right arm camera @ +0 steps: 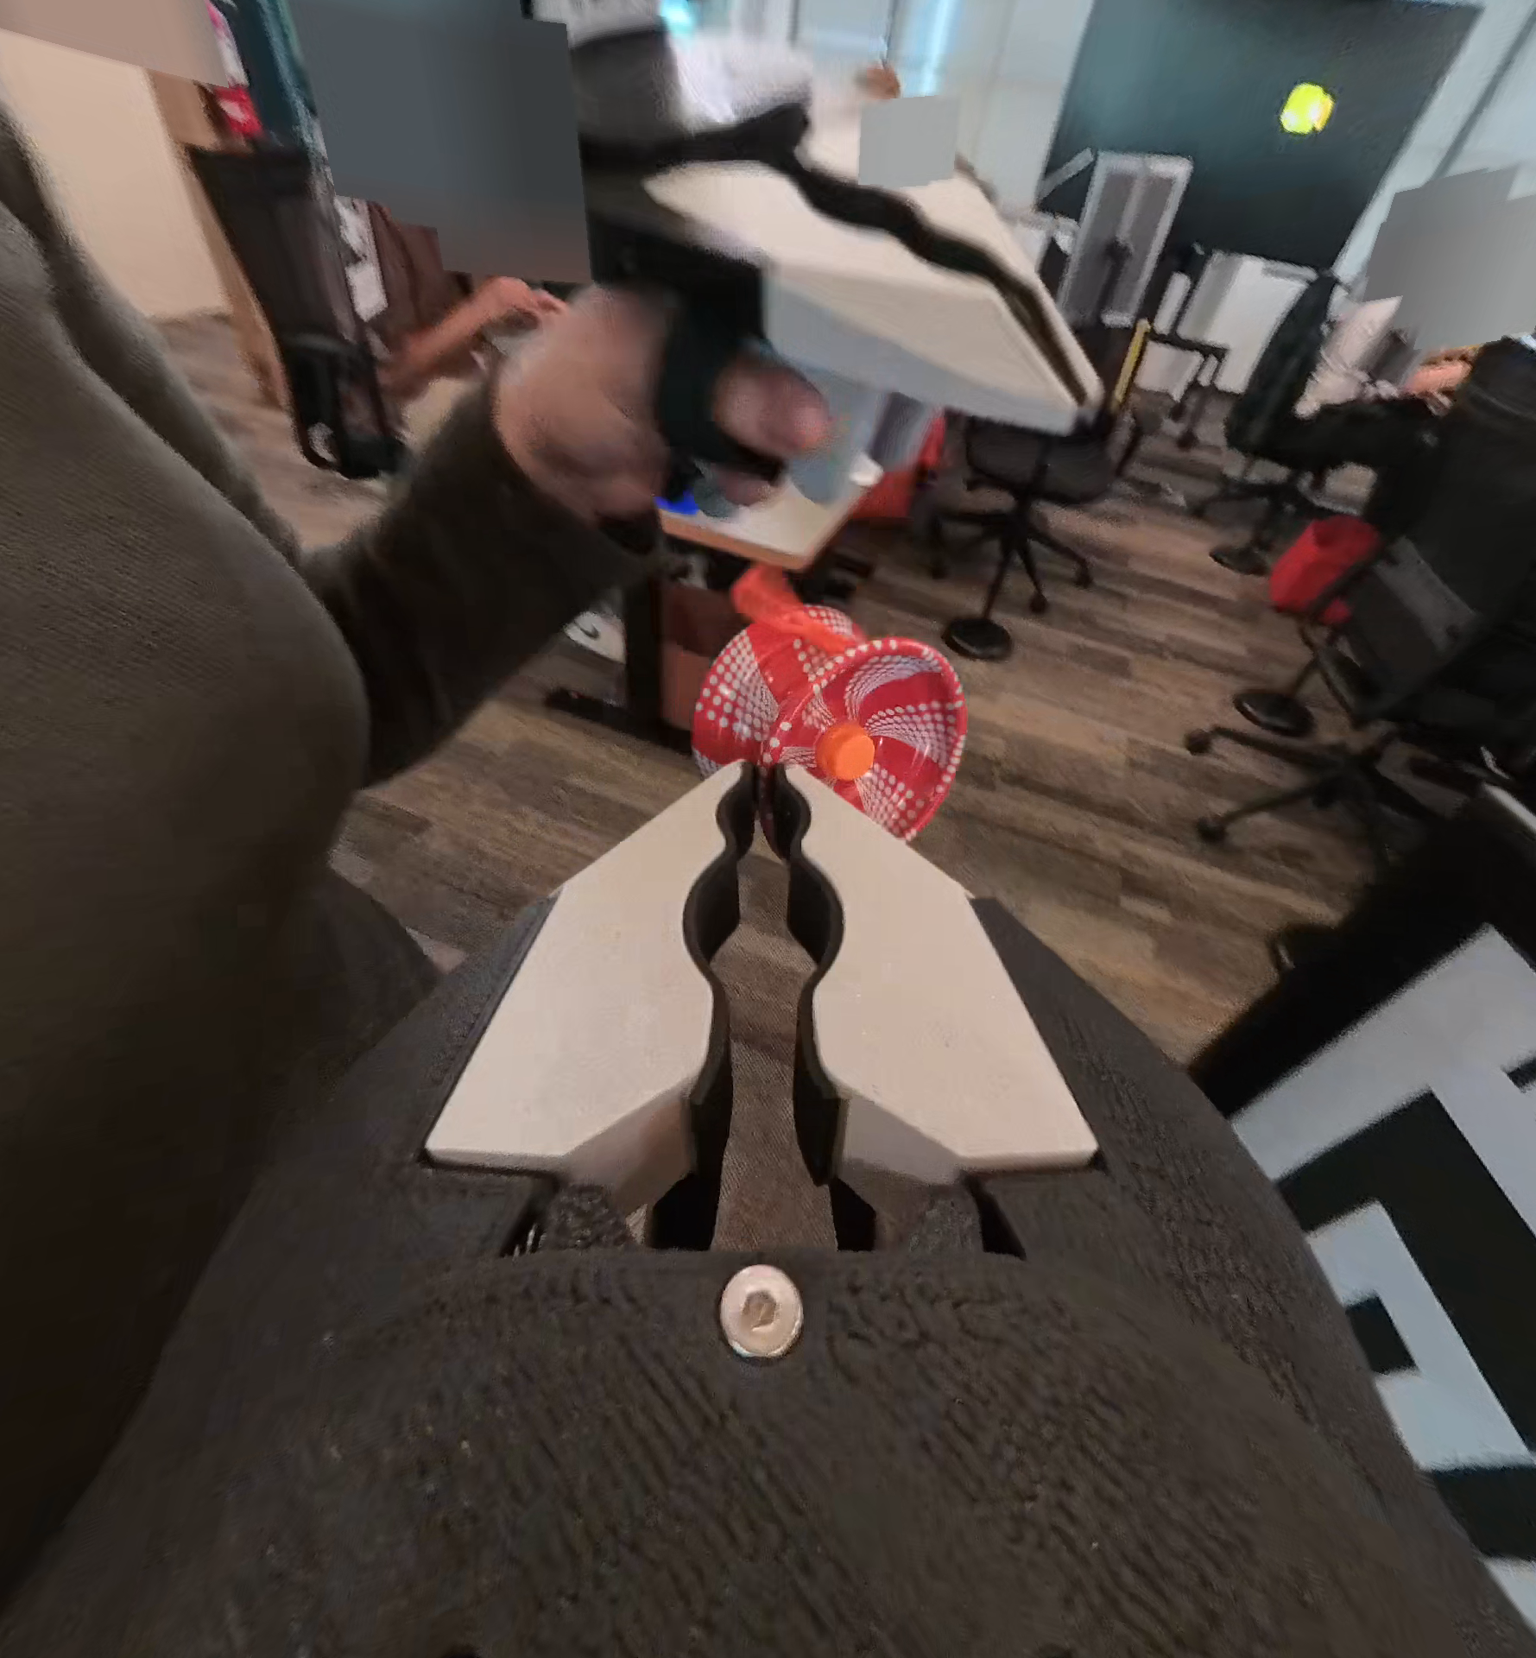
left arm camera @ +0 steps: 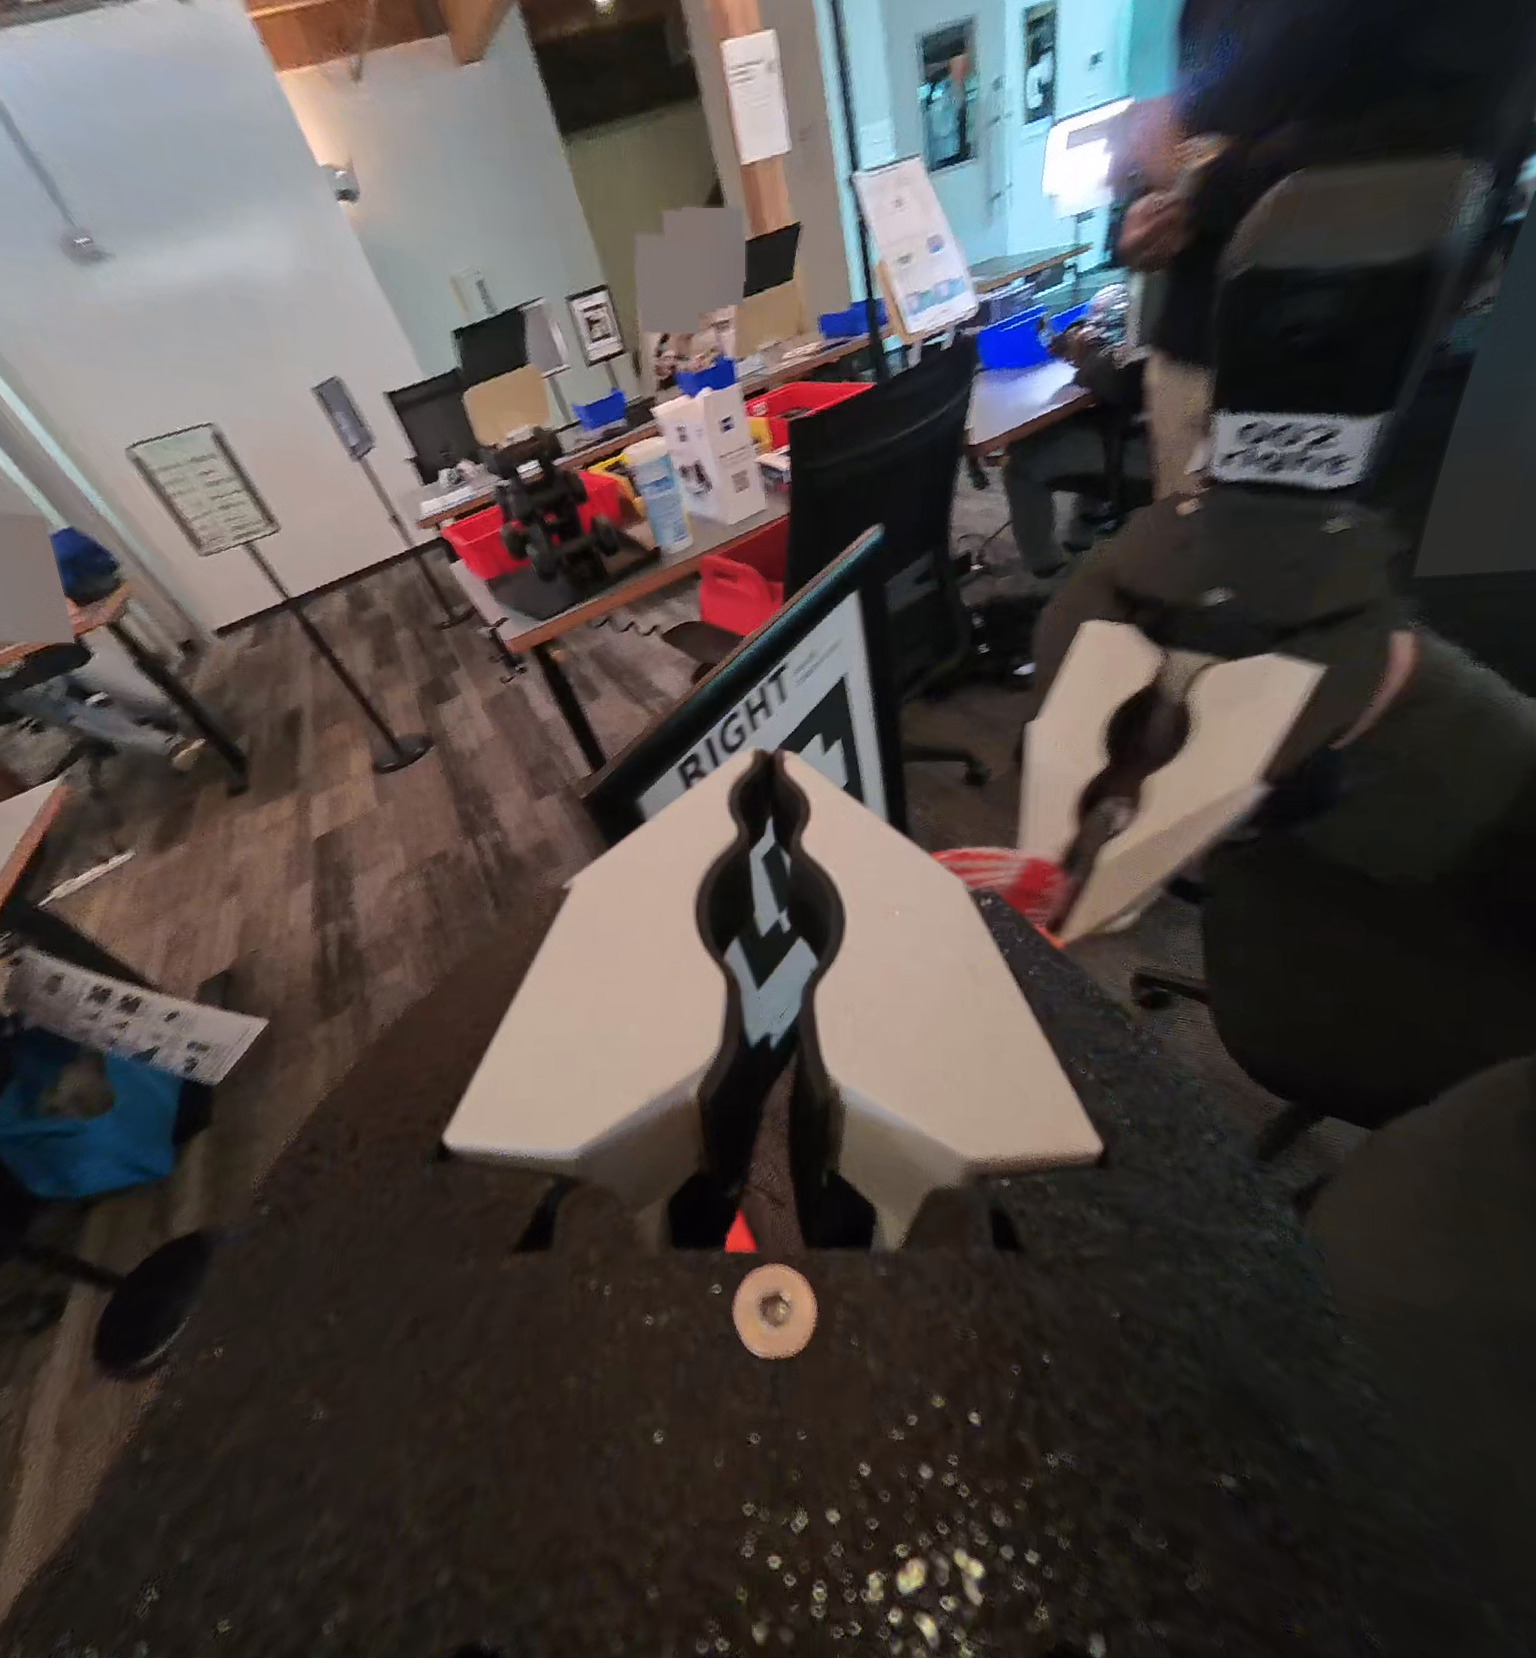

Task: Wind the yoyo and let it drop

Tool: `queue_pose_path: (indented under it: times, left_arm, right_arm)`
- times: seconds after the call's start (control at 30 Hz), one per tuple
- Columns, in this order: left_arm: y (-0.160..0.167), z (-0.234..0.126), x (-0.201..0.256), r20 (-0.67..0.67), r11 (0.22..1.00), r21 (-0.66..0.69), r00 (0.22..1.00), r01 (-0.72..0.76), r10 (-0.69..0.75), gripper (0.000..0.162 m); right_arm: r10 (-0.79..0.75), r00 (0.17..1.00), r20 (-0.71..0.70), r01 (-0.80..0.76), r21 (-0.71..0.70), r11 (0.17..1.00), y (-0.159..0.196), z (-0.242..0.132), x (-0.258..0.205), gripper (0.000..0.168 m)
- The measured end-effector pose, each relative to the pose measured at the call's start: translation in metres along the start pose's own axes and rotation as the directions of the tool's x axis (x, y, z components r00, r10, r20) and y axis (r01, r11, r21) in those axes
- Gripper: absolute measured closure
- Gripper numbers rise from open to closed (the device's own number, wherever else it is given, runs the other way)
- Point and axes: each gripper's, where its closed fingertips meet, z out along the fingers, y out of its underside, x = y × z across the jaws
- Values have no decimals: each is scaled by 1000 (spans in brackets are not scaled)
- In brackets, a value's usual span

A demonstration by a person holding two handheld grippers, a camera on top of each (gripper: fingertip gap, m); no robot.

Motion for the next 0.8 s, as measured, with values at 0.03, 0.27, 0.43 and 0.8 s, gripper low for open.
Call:
queue_pose_path:
  times: [0.03,0.27,0.43,0.8]
  left_arm:
    - [-4,-1,5,-24,1000,15,1000,-2,2,162]
    - [-7,-8,16,-53,1000,27,999,10,-8,162]
    - [4,-7,20,-119,987,78,984,144,-134,162]
    - [13,-2,33,-320,909,131,885,395,-339,128]
  right_arm:
    - [0,1000,-32,-1,-28,1000,5,1,6,167]
    - [19,992,-125,-26,-56,998,11,0,23,167]
    - [97,981,-170,-91,47,995,-3,-9,34,167]
    - [355,927,-120,-302,322,898,-30,-31,57,168]
